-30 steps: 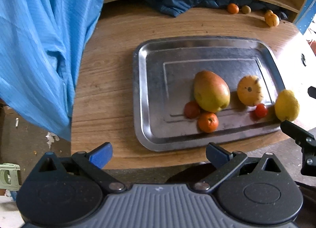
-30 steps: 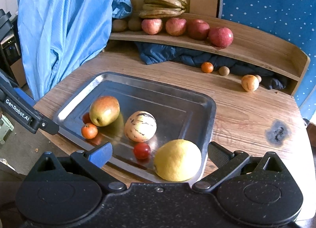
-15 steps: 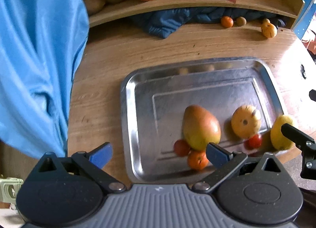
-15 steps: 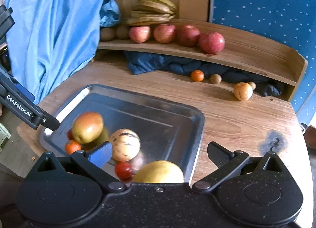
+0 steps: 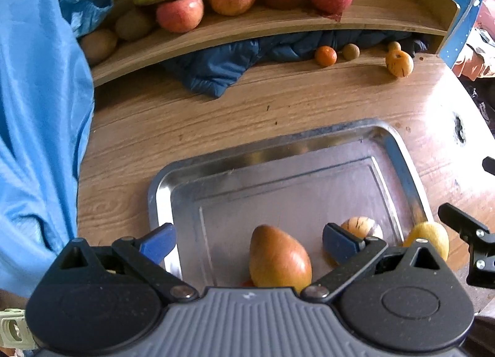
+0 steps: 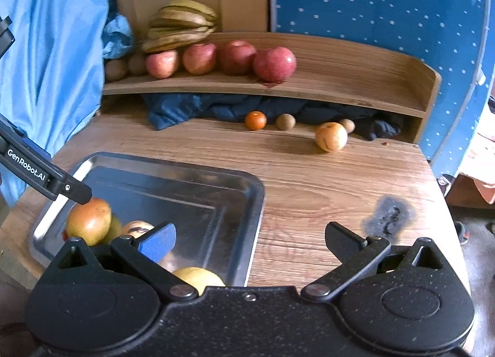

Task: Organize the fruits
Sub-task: 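Move both open grippers back toward the fruits under the shelf, then close left gripper on a tangerine while right gripper grasps an orange persimmon, then carry the tangerine in left gripper and persimmon in right gripper over the tray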

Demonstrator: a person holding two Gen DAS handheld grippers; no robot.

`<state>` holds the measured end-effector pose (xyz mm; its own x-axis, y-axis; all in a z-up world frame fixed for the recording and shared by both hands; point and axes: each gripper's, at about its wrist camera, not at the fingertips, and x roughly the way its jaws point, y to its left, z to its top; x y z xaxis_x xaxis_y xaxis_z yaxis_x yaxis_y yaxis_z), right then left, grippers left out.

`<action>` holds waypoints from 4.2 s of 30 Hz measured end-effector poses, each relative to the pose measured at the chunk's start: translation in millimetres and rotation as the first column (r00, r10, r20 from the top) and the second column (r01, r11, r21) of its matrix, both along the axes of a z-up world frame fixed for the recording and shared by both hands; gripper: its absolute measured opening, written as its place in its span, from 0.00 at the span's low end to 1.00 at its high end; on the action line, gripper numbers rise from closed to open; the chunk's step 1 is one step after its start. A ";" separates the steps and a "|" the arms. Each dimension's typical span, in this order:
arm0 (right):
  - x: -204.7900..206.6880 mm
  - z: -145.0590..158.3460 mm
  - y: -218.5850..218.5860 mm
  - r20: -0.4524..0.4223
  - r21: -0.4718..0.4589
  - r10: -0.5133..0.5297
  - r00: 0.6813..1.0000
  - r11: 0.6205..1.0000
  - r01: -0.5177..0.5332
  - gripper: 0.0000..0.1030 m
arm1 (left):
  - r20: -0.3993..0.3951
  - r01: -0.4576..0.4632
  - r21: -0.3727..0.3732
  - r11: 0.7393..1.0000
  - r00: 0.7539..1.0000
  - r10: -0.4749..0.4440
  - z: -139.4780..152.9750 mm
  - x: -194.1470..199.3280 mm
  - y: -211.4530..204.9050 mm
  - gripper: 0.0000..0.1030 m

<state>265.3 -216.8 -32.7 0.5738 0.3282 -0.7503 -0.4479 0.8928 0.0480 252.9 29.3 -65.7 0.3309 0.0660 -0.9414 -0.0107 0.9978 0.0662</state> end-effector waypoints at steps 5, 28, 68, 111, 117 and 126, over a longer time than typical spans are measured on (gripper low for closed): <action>7.9 -2.3 -1.4 0.001 -0.008 -0.042 0.999 0.999 0.042 0.99 | 0.016 -0.004 -0.024 1.000 1.000 0.005 -3.2 23.8 -3.4 0.99; 121.0 -15.4 3.6 0.041 -0.156 -0.104 0.994 0.982 0.109 0.99 | 0.084 0.034 -0.191 0.981 0.996 -0.019 -46.3 162.9 -38.0 0.99; 218.1 -74.2 -6.5 -0.058 -0.019 -0.030 0.998 0.999 0.029 0.81 | 0.154 -0.098 -0.257 0.961 0.978 0.141 -84.6 206.5 -67.8 0.82; 148.9 -38.2 -17.4 -0.039 0.099 0.141 0.989 0.986 -0.137 0.47 | 0.239 -0.196 -0.274 0.942 0.934 0.264 -17.4 119.0 -65.3 0.34; 130.9 -23.4 -3.2 -0.006 0.120 0.188 0.982 0.975 -0.186 0.47 | 0.254 -0.219 -0.277 0.936 0.922 0.291 -3.2 94.8 -48.8 0.34; 102.6 -9.1 24.7 0.020 0.135 0.215 0.976 0.967 -0.216 0.47 | 0.254 -0.230 -0.285 0.931 0.918 0.304 0.4 58.8 -12.8 0.34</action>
<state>367.9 -192.0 -41.8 0.4821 0.5433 -0.6873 -0.6296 0.7604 0.1594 311.7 16.5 -65.3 0.5927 -0.0295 -0.8049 -0.2604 0.9386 -0.2262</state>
